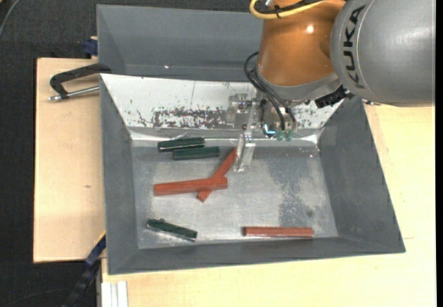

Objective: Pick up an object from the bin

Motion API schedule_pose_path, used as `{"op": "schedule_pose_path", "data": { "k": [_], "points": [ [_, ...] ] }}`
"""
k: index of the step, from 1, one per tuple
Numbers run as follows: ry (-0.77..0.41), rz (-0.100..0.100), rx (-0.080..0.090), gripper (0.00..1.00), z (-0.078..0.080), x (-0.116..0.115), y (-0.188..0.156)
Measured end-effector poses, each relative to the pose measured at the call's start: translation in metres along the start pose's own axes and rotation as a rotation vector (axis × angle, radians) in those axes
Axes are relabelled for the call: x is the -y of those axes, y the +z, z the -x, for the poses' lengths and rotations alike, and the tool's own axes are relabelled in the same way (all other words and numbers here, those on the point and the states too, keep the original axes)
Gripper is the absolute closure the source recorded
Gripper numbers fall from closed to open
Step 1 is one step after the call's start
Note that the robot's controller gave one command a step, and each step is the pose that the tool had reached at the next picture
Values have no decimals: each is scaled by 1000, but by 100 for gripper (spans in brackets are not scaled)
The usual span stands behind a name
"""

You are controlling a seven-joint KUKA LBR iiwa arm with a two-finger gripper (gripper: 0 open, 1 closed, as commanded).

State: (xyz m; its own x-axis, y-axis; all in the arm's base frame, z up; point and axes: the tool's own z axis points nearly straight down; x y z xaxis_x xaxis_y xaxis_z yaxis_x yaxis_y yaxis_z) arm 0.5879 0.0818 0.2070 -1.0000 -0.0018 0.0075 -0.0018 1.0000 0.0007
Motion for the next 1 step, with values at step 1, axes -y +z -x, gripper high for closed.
{"op": "schedule_pose_path", "data": {
  "k": [1],
  "points": [
    [-88, 1, 14, 0, -14, 0, 136]
  ]
}}
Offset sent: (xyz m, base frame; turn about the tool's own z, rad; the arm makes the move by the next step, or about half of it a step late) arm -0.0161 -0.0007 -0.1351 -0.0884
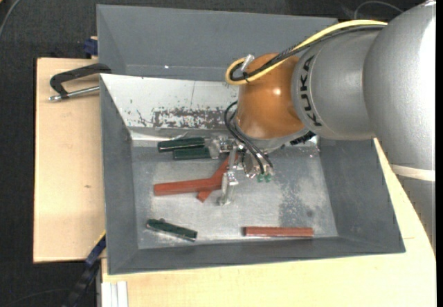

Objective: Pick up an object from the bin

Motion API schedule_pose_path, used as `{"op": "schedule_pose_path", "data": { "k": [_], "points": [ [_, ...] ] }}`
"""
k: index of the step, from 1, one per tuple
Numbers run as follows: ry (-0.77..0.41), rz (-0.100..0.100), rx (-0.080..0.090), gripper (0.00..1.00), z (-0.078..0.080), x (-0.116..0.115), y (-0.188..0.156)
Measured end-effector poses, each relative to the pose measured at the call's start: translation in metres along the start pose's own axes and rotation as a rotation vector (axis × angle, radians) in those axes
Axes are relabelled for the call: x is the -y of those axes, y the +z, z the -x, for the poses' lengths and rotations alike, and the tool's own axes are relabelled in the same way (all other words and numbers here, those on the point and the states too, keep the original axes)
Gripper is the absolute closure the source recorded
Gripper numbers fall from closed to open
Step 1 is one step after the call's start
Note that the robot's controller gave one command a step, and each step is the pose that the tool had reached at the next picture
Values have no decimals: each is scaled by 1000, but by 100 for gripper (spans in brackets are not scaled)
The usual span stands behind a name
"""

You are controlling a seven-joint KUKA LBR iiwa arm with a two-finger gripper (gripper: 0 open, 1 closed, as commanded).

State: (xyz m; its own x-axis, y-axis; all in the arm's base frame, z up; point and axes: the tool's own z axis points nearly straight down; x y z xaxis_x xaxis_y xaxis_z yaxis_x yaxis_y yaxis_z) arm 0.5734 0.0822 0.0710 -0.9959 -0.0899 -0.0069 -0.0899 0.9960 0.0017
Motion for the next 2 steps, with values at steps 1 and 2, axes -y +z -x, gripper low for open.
{"op": "schedule_pose_path", "data": {
  "k": [1, 2],
  "points": [
    [1, 0, -1, 100, 0, 0, -2],
    [35, 1, 9, 100, -19, -12, -185]
  ]
}}
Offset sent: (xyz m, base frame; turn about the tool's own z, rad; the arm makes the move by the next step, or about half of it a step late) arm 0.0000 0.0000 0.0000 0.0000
